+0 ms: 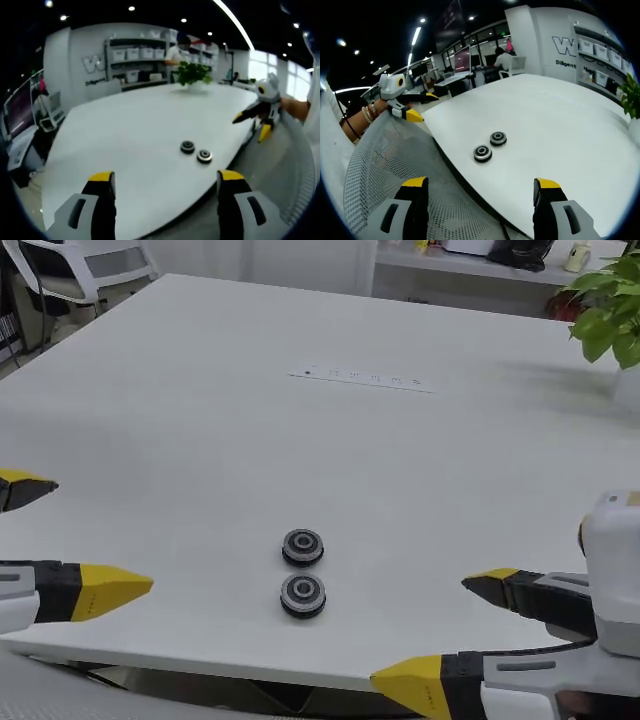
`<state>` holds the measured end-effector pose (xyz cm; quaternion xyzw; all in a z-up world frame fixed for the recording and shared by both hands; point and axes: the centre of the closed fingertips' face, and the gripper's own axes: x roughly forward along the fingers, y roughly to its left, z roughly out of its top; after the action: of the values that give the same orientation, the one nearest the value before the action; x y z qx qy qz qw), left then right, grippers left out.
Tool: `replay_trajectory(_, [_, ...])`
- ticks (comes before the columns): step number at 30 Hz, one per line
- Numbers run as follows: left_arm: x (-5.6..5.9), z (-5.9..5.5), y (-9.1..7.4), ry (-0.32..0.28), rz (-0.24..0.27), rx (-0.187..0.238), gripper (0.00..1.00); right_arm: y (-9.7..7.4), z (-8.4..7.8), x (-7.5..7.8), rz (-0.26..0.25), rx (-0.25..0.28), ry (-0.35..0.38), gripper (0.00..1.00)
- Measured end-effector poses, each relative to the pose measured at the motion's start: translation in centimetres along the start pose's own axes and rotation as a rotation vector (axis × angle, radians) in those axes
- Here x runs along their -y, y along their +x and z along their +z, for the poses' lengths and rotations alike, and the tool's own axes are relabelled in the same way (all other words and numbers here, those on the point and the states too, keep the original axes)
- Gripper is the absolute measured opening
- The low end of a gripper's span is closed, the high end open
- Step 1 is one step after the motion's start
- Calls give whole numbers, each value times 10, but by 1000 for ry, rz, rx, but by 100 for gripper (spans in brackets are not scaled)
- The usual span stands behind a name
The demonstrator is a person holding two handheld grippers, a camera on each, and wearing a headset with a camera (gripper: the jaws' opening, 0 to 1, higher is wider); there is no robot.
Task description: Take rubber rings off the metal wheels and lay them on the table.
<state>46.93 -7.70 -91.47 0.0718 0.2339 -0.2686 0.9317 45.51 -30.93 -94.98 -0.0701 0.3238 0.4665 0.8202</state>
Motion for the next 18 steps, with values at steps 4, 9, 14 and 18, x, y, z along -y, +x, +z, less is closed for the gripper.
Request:
replay_trajectory(4, [0, 0, 0, 0, -2, -2, 84, 0, 0, 0, 1, -2, 0, 86])
replay_trajectory(9, [1, 0, 0, -1, -6, -3, 84, 0, -1, 0, 0, -3, 2, 86])
replay_trajectory(14, [1, -1, 1, -1, -9, -4, 84, 1, -1, 0, 1, -6, 5, 86])
replay_trajectory(18, [2, -1, 1, -7, -16, -4, 83, 1, -1, 0, -1, -6, 6, 85])
